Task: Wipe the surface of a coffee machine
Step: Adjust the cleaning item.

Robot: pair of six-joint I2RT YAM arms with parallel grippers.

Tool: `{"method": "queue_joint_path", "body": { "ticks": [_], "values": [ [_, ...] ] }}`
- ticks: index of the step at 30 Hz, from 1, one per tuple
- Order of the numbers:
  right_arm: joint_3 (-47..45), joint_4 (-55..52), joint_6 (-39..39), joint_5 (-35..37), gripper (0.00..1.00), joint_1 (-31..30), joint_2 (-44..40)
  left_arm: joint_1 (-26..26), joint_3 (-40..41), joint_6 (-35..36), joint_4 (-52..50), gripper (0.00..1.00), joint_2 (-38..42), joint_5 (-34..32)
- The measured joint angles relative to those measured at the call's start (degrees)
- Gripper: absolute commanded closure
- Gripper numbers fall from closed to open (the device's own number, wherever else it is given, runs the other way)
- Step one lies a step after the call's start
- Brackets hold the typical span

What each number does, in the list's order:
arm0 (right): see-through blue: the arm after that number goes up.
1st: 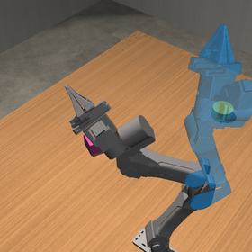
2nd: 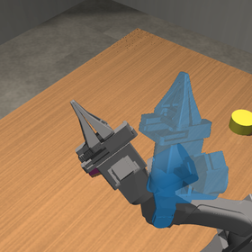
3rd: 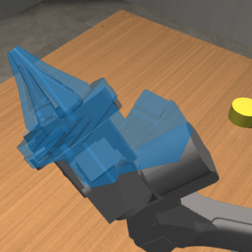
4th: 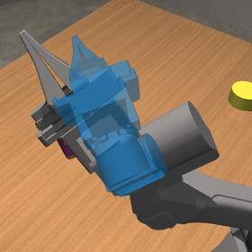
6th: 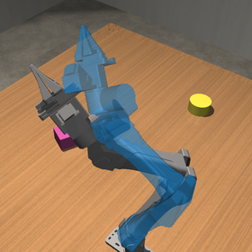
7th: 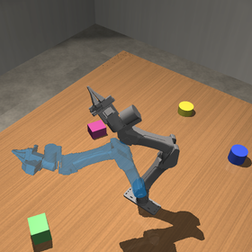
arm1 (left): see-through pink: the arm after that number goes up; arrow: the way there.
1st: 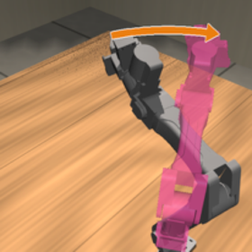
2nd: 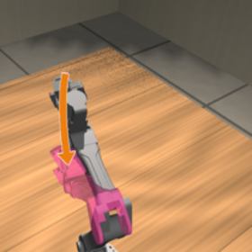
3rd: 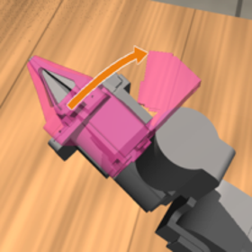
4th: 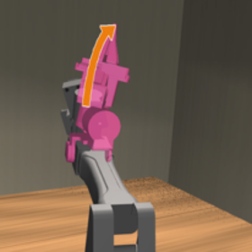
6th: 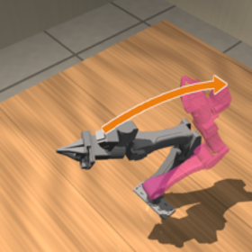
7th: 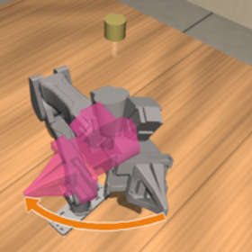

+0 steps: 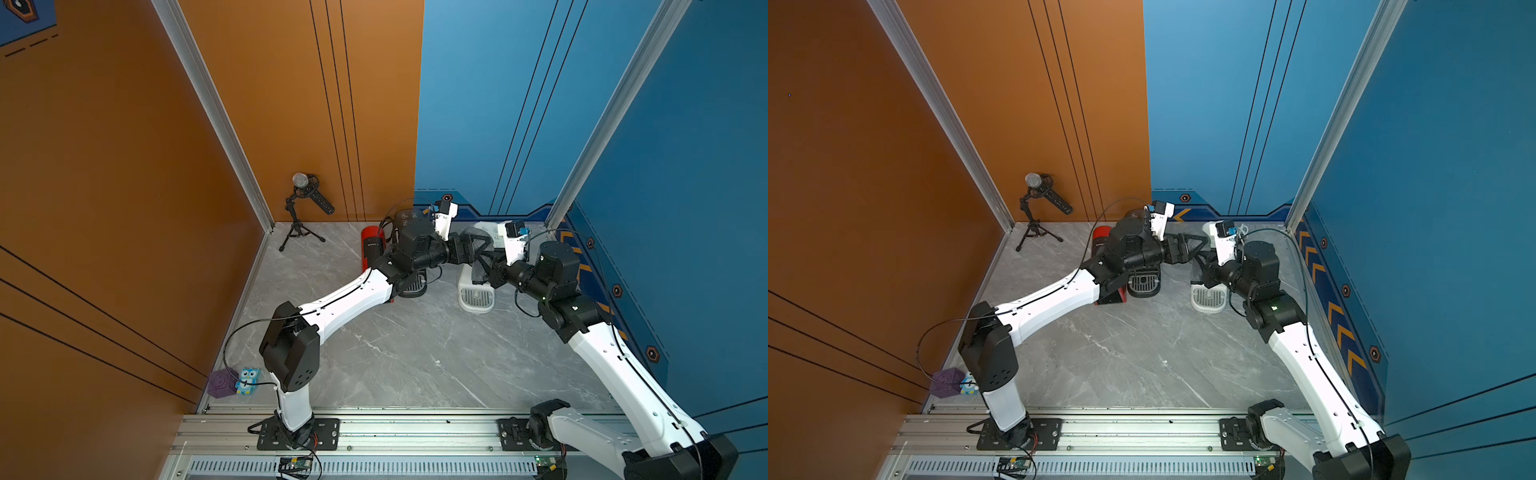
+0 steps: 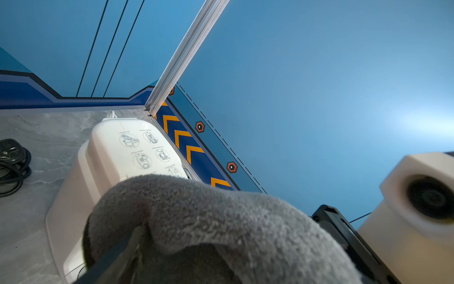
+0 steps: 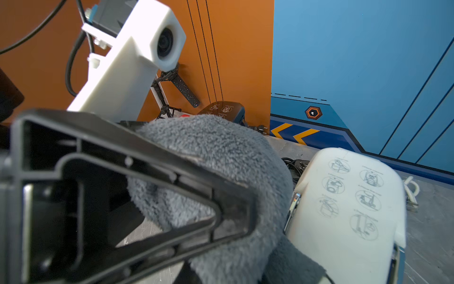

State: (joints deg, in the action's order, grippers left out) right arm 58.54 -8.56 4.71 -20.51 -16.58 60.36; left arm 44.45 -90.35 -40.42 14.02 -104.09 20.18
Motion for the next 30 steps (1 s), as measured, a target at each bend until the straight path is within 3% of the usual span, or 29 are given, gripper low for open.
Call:
{"method": "queue_joint_path", "body": {
  "ticks": [1, 3, 8, 11, 14, 16, 19, 26, 30],
  "values": [
    [-0.48, 0.33, 0.11, 0.33, 0.81, 0.0, -0.04, 0.0, 0.0, -0.26, -0.02, 0.19, -0.17, 0.26],
    [-1.07, 0.72, 0.26, 0.98, 0.81, -0.07, -0.11, 0.04, -0.07, -0.28, -0.02, 0.22, -0.33, 0.92],
    [-1.4, 1.27, 1.11, 1.44, 0.81, -0.22, -0.26, 0.15, -0.42, -0.94, 0.33, 0.43, -0.5, 2.64],
    [-1.66, 2.4, 1.68, 1.53, 0.81, -0.26, -0.28, 0.13, -1.31, -1.16, 0.68, 0.62, -0.68, 4.13],
    [-2.01, 3.32, 1.75, 1.97, 0.81, -0.26, -0.63, -0.33, -1.92, -1.57, 1.27, 0.88, -0.83, 5.22],
    [-2.21, 3.85, 2.01, 2.32, 0.73, -0.26, -0.92, -0.98, -1.84, -2.58, 2.49, 1.0, -0.83, 6.64],
    [-2.6, 5.03, 2.91, 2.64, 0.73, -0.26, -1.14, -1.53, -1.53, -3.06, 3.98, 1.0, -0.83, 7.39],
    [-3.06, 6.51, 4.79, 4.2, 0.42, -0.07, -1.16, -4.37, -1.31, -2.99, 4.46, 1.0, -0.83, 8.41],
    [-3.69, 6.34, 6.16, 6.23, 0.41, 1.6, -1.16, -8.52, -0.15, -2.21, 4.55, 1.0, -0.83, 6.73]
  ]
}}
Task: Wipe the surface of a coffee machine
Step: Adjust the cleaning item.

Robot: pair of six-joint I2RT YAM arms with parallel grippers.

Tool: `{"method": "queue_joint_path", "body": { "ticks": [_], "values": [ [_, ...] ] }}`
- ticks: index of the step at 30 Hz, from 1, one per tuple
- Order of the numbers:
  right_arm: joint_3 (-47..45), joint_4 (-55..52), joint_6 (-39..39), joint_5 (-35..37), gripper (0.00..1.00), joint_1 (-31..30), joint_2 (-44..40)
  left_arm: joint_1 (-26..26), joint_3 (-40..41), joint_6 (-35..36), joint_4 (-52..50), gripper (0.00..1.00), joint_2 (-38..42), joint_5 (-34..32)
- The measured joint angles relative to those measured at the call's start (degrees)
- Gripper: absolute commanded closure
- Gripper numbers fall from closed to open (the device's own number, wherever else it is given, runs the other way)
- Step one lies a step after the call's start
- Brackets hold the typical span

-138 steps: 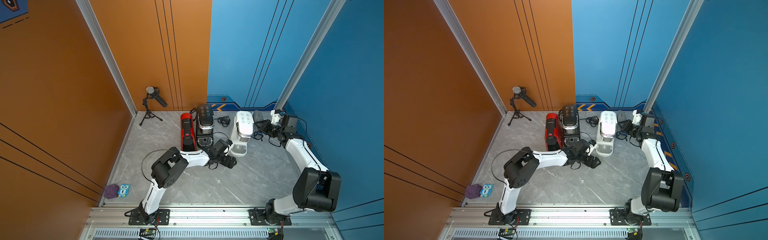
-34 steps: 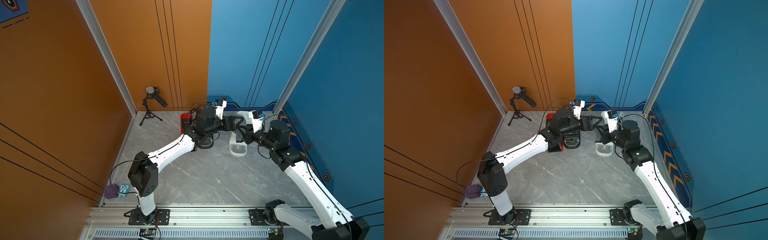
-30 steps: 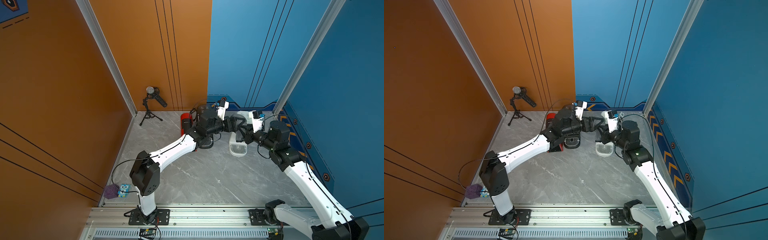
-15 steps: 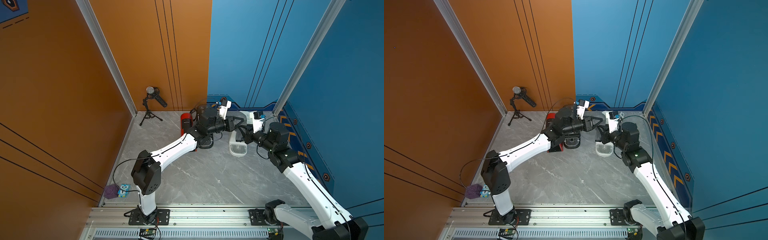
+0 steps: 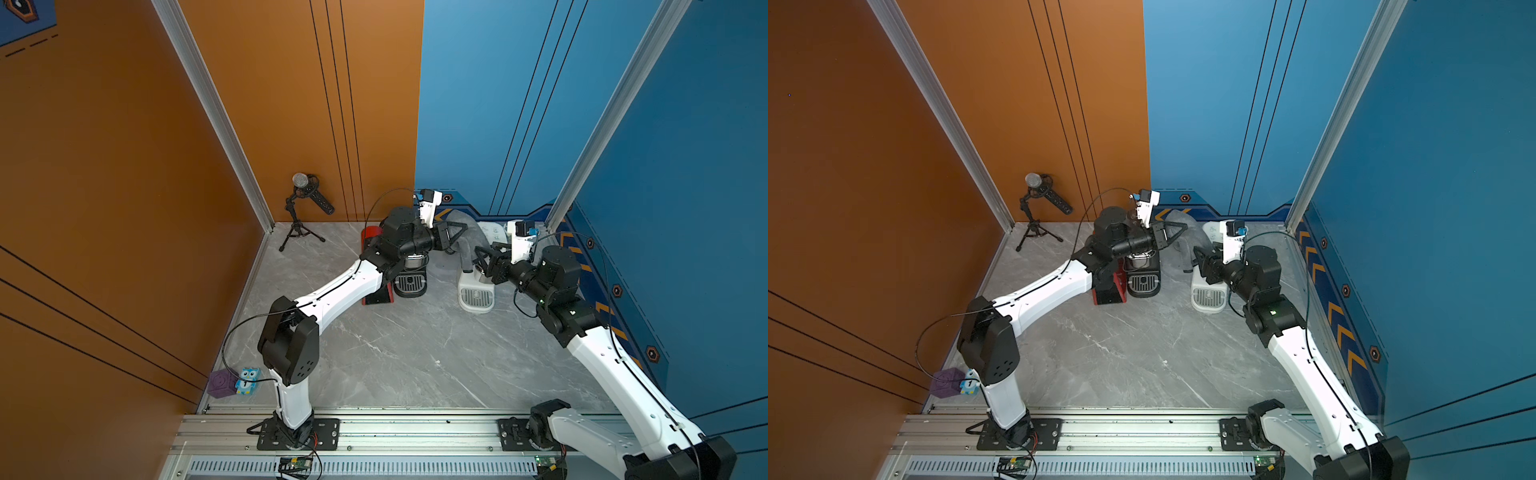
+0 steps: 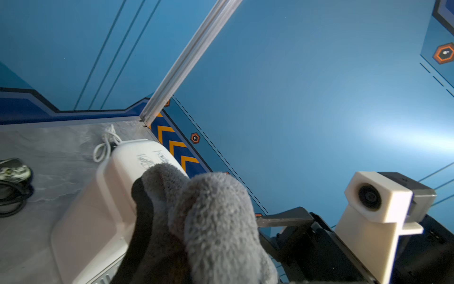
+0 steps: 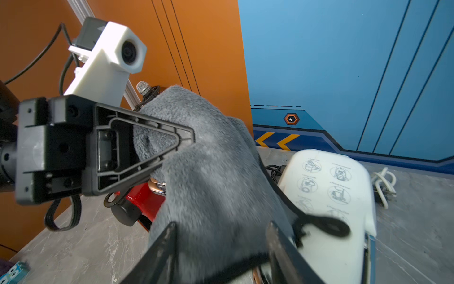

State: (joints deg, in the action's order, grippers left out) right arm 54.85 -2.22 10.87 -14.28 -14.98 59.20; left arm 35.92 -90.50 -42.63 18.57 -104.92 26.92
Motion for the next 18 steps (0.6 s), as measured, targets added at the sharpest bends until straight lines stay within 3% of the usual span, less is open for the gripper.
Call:
{"method": "queue_joint_path", "body": {
  "ticks": [5, 9, 18],
  "values": [
    [-4.04, 0.26, 4.09, 0.9, 0.41, 3.43, -0.07, -1.68, -1.64, 3.15, 0.04, 1.0, -2.08, -6.64],
    [-5.09, -1.2, 5.05, 1.16, 0.41, 4.02, -0.28, 0.76, -8.04, 6.01, 0.11, 1.0, -8.31, -10.6],
    [-8.04, -4.24, 5.75, 2.19, 0.41, 8.57, -7.3, 6.12, -12.41, 12.52, -0.57, 1.0, -15.78, -22.14]
  ]
}}
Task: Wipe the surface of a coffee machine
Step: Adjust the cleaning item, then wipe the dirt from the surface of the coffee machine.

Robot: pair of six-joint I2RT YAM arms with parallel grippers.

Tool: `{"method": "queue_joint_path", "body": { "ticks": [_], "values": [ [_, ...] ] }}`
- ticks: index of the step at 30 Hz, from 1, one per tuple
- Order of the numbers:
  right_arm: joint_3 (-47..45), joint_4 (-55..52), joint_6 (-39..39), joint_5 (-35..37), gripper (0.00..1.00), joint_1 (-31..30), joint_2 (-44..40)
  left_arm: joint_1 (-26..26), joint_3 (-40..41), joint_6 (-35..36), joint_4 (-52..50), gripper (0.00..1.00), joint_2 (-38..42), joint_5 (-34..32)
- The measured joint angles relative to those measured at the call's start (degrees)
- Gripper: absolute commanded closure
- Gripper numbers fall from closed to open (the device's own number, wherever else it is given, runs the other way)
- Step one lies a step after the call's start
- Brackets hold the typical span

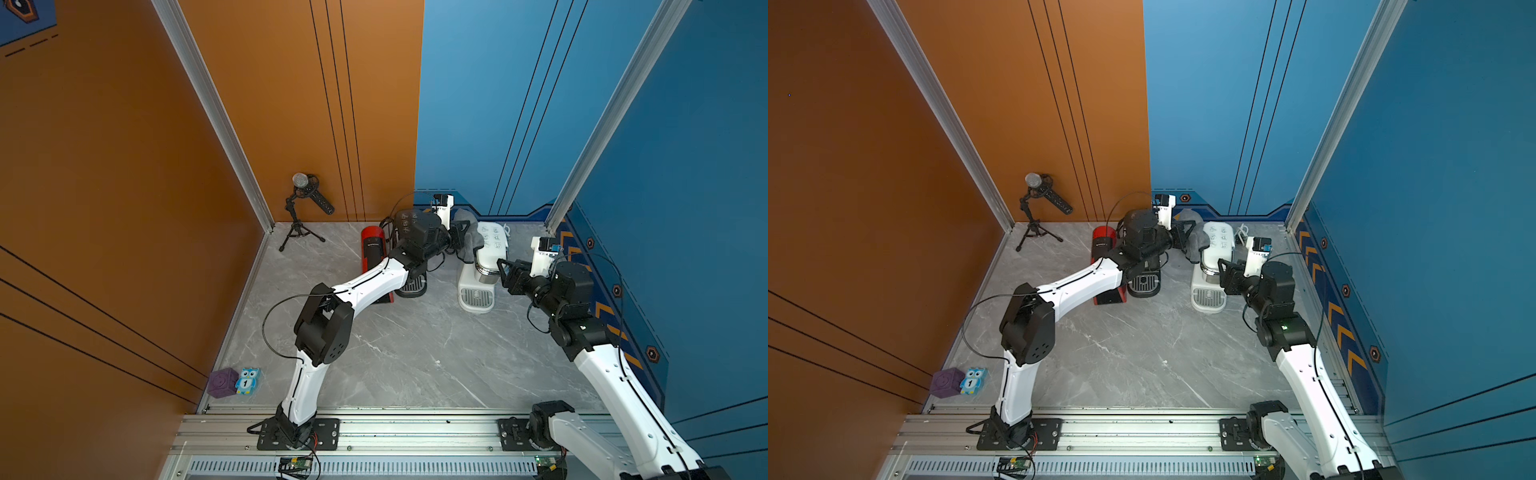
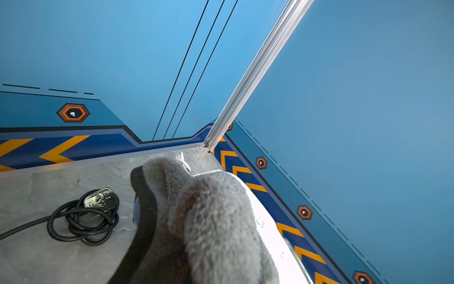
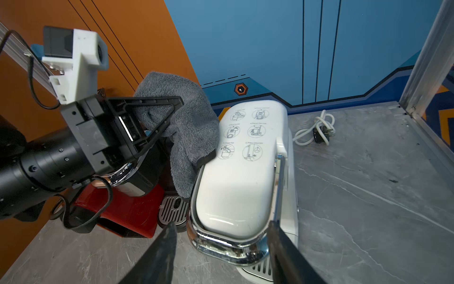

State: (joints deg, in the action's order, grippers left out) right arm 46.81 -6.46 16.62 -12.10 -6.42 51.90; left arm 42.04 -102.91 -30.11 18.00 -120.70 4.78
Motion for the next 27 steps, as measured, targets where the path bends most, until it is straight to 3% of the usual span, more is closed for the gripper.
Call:
{"method": "queue_joint_path", "body": {
  "ticks": [13, 27],
  "values": [
    [-0.15, -0.74, 0.44, -0.28, 0.41, 1.92, -0.59, 1.46, -5.27, 2.29, -0.22, 1.0, -6.49, -8.55],
    [-0.17, -1.07, 1.09, -0.31, 0.41, 1.95, -0.59, 3.98, -4.83, 5.09, -10.08, 1.0, -8.63, -17.29]
  ]
}}
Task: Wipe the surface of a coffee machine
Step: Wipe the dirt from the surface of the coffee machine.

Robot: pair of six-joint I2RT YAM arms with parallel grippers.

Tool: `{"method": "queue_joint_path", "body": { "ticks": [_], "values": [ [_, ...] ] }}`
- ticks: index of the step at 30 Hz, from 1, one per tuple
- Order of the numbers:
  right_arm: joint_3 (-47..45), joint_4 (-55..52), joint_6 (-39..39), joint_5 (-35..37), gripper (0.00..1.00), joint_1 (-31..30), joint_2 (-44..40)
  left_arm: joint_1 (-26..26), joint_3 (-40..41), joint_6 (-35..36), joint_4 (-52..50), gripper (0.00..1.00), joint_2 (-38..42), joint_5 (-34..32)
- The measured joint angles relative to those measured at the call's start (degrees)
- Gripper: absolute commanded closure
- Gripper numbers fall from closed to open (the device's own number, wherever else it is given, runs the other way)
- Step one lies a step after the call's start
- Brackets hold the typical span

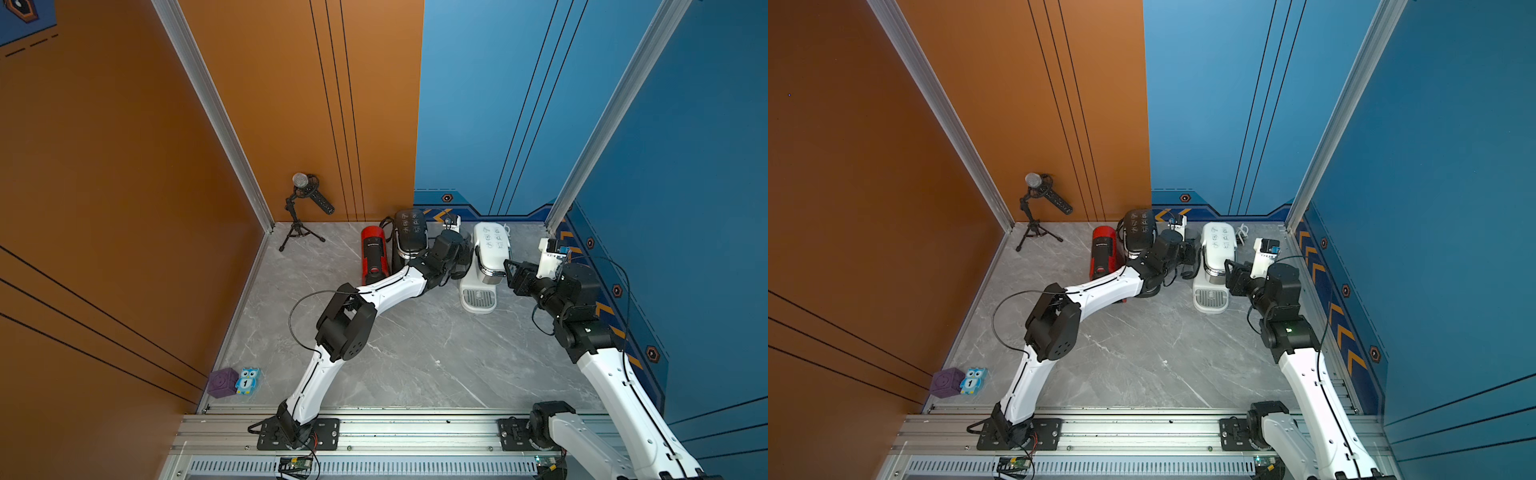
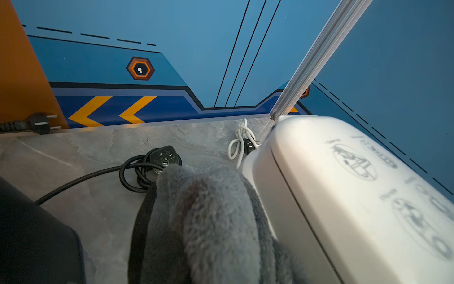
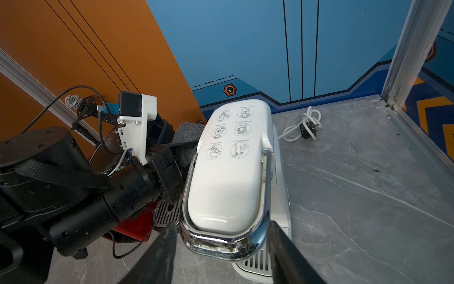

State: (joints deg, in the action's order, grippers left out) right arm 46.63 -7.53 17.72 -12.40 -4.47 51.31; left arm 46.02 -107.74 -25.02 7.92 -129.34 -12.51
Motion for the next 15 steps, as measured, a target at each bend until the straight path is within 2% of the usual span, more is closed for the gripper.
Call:
{"method": "queue_joint_path", "body": {
  "ticks": [15],
  "values": [
    [0.0, -1.11, 0.15, 0.11, 0.41, 0.44, -0.92, 3.72, 1.66, -1.62, -3.98, 1.0, -4.52, 0.74]
  ]
}}
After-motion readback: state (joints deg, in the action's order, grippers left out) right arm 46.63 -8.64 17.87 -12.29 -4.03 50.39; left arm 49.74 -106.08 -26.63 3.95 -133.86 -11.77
